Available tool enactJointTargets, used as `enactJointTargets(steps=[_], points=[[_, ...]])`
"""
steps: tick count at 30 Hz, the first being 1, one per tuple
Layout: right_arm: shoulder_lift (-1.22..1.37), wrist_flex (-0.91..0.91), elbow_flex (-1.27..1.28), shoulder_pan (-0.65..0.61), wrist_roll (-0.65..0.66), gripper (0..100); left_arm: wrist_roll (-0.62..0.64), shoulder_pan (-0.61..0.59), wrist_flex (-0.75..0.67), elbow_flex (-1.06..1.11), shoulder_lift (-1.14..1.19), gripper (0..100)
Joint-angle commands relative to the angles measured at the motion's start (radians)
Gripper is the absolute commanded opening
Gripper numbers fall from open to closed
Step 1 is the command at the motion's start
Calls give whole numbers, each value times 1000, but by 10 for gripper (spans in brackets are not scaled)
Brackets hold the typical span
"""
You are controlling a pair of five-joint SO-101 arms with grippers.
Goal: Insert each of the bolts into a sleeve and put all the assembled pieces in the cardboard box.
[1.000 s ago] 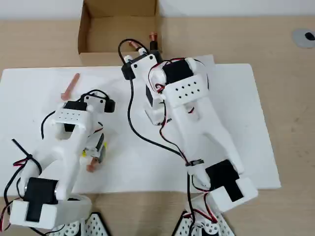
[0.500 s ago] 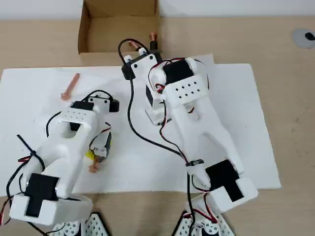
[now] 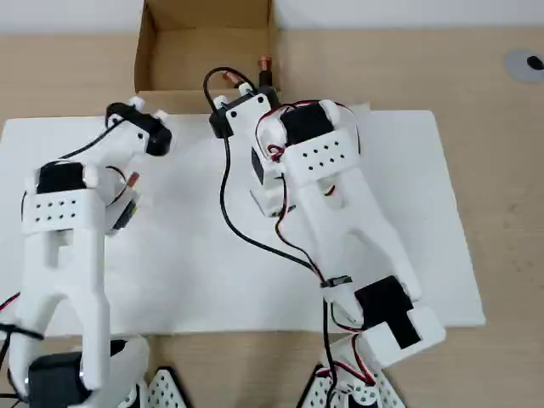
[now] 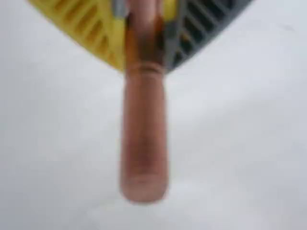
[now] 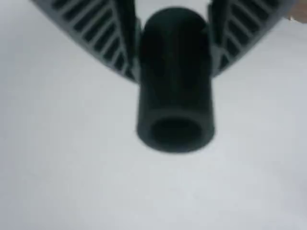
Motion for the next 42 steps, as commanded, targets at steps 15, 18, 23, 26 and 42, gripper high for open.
enactJointTargets(steps=[15,18,23,26,42], points=[[-13,14,-47,12,-8,12,-997,-92,3,308,-39,9],[-13,14,-47,12,-8,12,-996,-91,2,295,-39,9],[-12,14,-45,12,-8,12,-872,-64,-25,267,-48,10],[-8,14,-45,10,-8,12,-694,-40,-104,233,-48,11],[-7,14,-45,10,-3,12,-293,14,-319,224,-50,268]])
